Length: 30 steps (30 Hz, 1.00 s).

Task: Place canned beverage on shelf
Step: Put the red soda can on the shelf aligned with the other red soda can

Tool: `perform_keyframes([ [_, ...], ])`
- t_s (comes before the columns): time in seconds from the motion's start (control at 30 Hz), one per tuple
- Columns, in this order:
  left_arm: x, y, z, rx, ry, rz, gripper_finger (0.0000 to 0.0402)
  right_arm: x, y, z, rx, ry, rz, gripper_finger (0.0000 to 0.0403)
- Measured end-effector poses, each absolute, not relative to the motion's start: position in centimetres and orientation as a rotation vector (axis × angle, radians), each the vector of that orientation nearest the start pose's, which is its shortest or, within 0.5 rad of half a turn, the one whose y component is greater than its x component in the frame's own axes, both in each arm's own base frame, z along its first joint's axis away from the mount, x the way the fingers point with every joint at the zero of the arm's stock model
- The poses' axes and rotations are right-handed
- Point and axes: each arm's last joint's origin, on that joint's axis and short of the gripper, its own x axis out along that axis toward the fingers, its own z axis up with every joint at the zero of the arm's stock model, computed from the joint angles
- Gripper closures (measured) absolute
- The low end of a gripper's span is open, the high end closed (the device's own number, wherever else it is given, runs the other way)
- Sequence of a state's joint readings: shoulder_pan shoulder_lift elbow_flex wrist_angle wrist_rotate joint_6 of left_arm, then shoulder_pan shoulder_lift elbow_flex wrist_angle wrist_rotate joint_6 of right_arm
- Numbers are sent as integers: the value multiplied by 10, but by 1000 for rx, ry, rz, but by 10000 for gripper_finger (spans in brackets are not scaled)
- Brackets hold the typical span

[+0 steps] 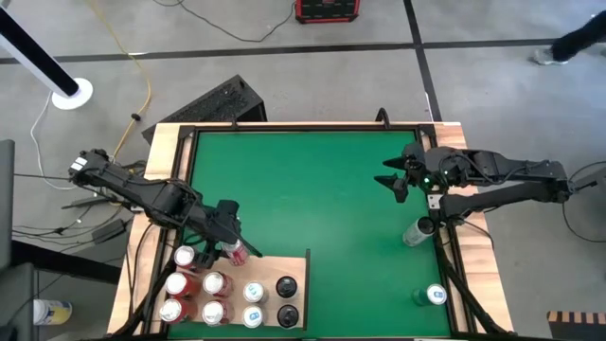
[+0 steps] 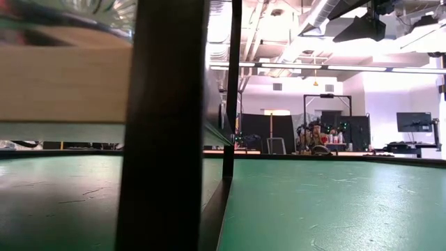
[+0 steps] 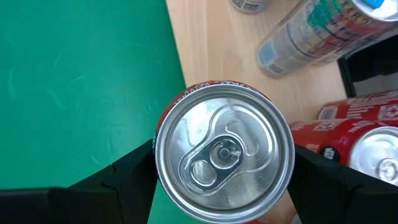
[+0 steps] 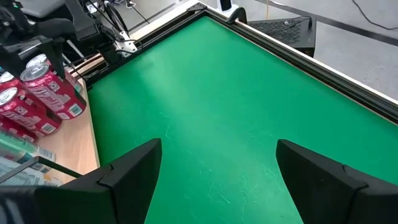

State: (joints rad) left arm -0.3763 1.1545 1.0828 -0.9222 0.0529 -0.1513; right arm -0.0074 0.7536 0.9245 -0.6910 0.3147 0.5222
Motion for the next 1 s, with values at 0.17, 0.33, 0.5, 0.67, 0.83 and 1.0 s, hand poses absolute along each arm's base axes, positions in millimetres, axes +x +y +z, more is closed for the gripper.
perform_keyframes([
  [0.17,199,-80,306,39,1013,-315,125,141,-10,338,427,420,-441,63],
  [0.33,198,-80,306,33,1020,-327,125,141,-10,338,427,420,-440,63],
  [0.5,196,-83,299,33,1049,-347,125,141,-10,338,427,420,-440,63],
  [0.67,192,-89,292,28,1075,-360,125,141,-10,338,427,421,-440,63],
  [0.83,190,-97,293,53,1051,-372,124,141,-10,338,427,421,-440,63],
  [1.0,188,-100,291,99,1071,-371,124,141,-10,338,427,421,-440,63],
])
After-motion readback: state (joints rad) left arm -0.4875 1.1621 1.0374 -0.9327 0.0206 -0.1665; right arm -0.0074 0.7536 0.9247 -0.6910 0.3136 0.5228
